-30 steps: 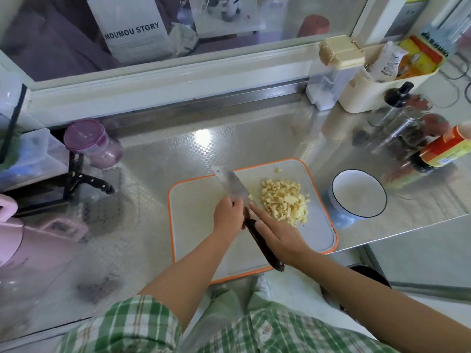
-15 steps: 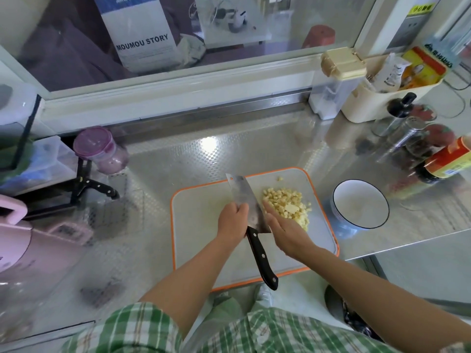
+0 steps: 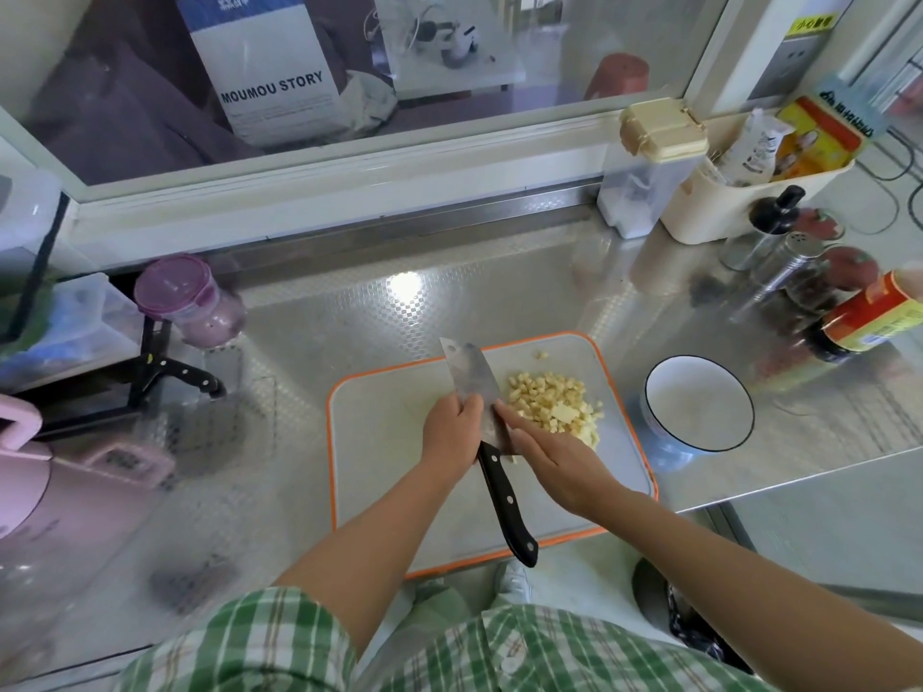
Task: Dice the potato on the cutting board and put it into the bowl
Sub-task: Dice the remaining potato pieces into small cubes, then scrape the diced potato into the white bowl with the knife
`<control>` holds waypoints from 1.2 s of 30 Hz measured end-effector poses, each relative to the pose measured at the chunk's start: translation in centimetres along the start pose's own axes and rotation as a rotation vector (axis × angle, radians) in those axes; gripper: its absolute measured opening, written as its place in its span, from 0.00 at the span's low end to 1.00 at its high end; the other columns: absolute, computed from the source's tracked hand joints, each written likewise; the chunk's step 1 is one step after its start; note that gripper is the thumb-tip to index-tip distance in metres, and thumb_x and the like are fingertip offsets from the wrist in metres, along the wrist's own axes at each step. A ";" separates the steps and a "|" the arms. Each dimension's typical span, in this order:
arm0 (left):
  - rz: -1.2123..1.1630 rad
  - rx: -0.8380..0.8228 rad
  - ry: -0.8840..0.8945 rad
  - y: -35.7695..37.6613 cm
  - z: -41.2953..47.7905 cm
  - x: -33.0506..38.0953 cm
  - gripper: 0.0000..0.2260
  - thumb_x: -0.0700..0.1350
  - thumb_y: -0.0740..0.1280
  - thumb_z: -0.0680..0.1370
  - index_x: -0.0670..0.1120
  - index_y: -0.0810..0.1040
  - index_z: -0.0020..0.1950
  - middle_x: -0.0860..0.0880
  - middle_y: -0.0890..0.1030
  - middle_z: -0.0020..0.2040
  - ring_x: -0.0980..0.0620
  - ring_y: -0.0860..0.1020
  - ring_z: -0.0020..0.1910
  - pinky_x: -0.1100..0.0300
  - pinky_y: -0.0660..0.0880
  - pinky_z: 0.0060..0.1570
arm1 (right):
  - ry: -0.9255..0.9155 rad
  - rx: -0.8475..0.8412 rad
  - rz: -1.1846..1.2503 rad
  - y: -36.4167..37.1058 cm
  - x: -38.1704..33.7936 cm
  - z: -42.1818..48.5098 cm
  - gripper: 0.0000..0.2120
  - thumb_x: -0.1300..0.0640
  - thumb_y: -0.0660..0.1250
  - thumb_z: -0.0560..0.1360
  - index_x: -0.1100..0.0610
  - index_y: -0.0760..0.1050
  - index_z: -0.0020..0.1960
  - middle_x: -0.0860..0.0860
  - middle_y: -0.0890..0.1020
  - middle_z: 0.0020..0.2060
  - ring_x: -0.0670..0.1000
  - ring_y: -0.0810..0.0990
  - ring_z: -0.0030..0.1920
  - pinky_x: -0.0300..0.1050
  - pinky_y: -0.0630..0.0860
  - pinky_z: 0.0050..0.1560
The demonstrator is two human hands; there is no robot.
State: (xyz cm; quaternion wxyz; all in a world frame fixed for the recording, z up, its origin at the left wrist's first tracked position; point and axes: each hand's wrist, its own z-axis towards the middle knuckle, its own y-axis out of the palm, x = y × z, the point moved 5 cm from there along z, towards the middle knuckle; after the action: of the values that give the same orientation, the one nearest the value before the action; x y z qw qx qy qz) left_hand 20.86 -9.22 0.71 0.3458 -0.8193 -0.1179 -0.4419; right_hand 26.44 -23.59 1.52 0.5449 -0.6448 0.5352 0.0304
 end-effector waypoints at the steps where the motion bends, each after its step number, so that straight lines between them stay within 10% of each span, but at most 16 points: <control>1: 0.000 0.003 -0.005 0.0 0.1 -0.1 0.13 0.44 0.58 0.76 0.46 0.64 0.31 0.49 0.67 0.28 0.46 0.71 0.31 0.41 0.74 0.35 | 0.013 -0.005 -0.008 0.0 0.1 0.1 0.21 0.45 0.45 0.83 0.34 0.50 0.75 0.54 0.81 0.48 0.58 0.78 0.53 0.48 0.71 0.48; 10: 0.024 -0.003 -0.022 -1.1 0.2 -0.3 0.13 0.46 0.57 0.75 0.46 0.63 0.31 0.49 0.66 0.28 0.43 0.72 0.32 0.43 0.73 0.37 | 0.091 0.025 -0.031 -0.1 0.1 0.3 0.23 0.45 0.47 0.83 0.43 0.54 0.78 0.54 0.82 0.54 0.57 0.78 0.54 0.48 0.72 0.51; 17: 0.117 -0.054 -0.129 -5.2 0.9 -4.1 0.10 0.50 0.56 0.73 0.46 0.70 0.37 0.48 0.71 0.30 0.43 0.74 0.32 0.48 0.75 0.39 | 0.005 0.035 0.011 1.5 -1.2 1.2 0.20 0.50 0.56 0.82 0.48 0.64 0.73 0.52 0.77 0.29 0.52 0.78 0.33 0.52 0.76 0.41; 26: 0.369 0.007 -0.291 -8.3 1.2 -9.0 0.17 0.47 0.63 0.75 0.38 0.70 0.60 0.40 0.77 0.56 0.39 0.77 0.56 0.52 0.73 0.52 | 0.087 0.002 0.077 3.9 -0.7 2.3 0.15 0.55 0.59 0.80 0.50 0.73 0.66 0.52 0.80 0.38 0.54 0.81 0.40 0.53 0.80 0.45; 32: 0.760 0.188 -0.023 -6.9 0.9 -5.2 0.20 0.45 0.64 0.75 0.40 0.68 0.65 0.40 0.66 0.64 0.41 0.67 0.63 0.51 0.70 0.59 | 0.139 0.366 0.173 -0.3 1.8 1.5 0.13 0.61 0.61 0.78 0.54 0.75 0.60 0.51 0.79 0.48 0.55 0.81 0.40 0.51 0.78 0.44; 36: 0.555 -0.050 0.163 -2.5 2.0 -2.6 0.11 0.41 0.62 0.76 0.45 0.78 0.57 0.43 0.78 0.56 0.43 0.75 0.58 0.54 0.71 0.54 | 0.367 0.634 0.319 -4.2 6.2 -1.2 0.17 0.62 0.59 0.75 0.46 0.64 0.60 0.52 0.81 0.35 0.56 0.82 0.31 0.58 0.80 0.38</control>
State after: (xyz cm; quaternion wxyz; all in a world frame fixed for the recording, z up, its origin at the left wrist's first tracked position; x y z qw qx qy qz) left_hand 19.38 -5.75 -0.96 0.4417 -0.7903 0.1497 -0.3975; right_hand 31.40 -29.23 0.97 0.6007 -0.3484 0.6998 -0.1677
